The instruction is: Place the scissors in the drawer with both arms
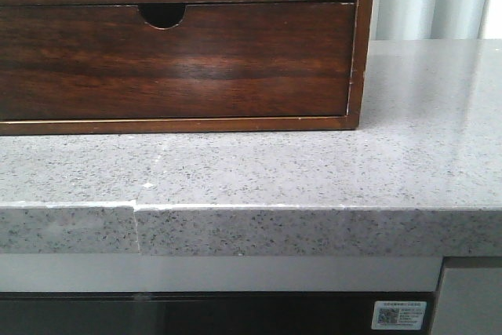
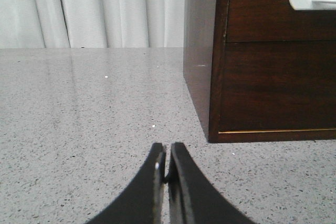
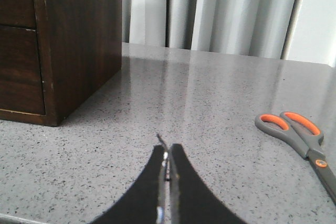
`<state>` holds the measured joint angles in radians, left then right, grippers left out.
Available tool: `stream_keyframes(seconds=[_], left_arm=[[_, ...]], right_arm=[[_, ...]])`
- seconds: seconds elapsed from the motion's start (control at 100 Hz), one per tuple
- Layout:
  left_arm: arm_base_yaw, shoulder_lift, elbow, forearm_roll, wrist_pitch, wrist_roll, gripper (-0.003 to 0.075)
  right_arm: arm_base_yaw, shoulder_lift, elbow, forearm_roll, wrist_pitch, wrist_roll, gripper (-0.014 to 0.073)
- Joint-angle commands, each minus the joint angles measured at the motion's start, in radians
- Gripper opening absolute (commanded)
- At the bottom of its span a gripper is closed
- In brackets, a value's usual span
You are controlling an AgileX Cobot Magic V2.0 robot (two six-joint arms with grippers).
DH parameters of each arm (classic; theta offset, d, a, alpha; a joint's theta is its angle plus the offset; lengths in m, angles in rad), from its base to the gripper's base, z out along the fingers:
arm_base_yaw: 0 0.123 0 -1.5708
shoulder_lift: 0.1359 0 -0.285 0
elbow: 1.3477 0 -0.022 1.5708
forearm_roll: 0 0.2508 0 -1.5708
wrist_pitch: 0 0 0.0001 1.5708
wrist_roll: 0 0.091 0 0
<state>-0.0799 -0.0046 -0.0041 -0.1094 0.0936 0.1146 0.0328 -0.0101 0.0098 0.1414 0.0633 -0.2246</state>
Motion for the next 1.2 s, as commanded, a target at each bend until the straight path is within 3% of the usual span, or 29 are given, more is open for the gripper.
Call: stream_keyframes(seconds=[0.0, 0.81, 1.05, 1.19], left_arm=[[0.002, -0.031, 0.034, -0.003, -0.073, -0.011, -0.0020], [0.002, -0.031, 0.034, 0.001, -0.111, -0.008, -0.0020], [0.002, -0.031, 0.017, -0.068, -0.182, -0.008, -0.0020], [0.002, -0.031, -0.048, -0.132, -0.145, -0.008, -0.0020]], right_arm=[[0.001, -0.021, 0.015, -0.009, -0.084, -0.010, -0.0069], [0.001, -0.021, 0.015, -0.007, -0.101, -0.010, -0.0069], [0.001, -0.021, 0.001, 0.194, -0.108, -0.010, -0.0069], [0.001, -0.004, -0.057, 0.196, -0.098, -0.010, -0.0069]])
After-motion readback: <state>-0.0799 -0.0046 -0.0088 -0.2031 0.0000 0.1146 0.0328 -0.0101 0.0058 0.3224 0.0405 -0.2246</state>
